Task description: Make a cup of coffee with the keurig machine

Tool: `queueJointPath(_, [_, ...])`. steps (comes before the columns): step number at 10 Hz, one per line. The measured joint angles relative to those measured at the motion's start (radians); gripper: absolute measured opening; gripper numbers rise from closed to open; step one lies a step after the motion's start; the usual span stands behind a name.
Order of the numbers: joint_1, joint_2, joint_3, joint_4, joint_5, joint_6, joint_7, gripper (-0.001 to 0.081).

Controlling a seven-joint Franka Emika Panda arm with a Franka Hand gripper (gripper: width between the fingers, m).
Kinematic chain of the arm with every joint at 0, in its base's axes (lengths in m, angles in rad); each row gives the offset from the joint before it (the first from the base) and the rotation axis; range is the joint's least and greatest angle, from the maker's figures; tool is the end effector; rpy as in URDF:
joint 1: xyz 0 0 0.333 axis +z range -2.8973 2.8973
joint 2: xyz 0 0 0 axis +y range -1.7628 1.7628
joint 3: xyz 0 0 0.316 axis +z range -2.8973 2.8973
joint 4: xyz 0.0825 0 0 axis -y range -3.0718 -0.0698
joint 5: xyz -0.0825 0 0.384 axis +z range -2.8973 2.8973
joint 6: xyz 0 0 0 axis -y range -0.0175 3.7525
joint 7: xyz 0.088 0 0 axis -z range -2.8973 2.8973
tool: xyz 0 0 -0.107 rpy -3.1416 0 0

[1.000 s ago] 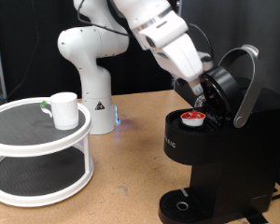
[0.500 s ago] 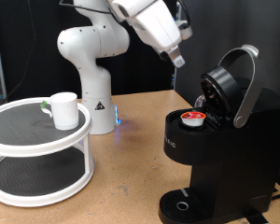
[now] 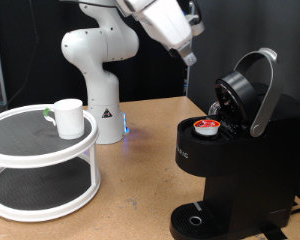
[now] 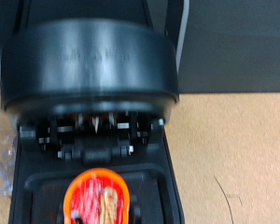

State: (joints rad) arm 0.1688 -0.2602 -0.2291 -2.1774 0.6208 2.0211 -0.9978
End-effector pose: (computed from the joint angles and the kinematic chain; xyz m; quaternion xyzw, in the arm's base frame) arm 0.4917 -0.0030 0.5182 -0.8941 -0.3214 -0.1919 0.2457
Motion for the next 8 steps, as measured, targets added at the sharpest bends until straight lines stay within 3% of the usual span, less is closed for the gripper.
queueJointPath(8, [0.046,0.004,0.145,-0.002,0.047,0.133,0.106,0.0807])
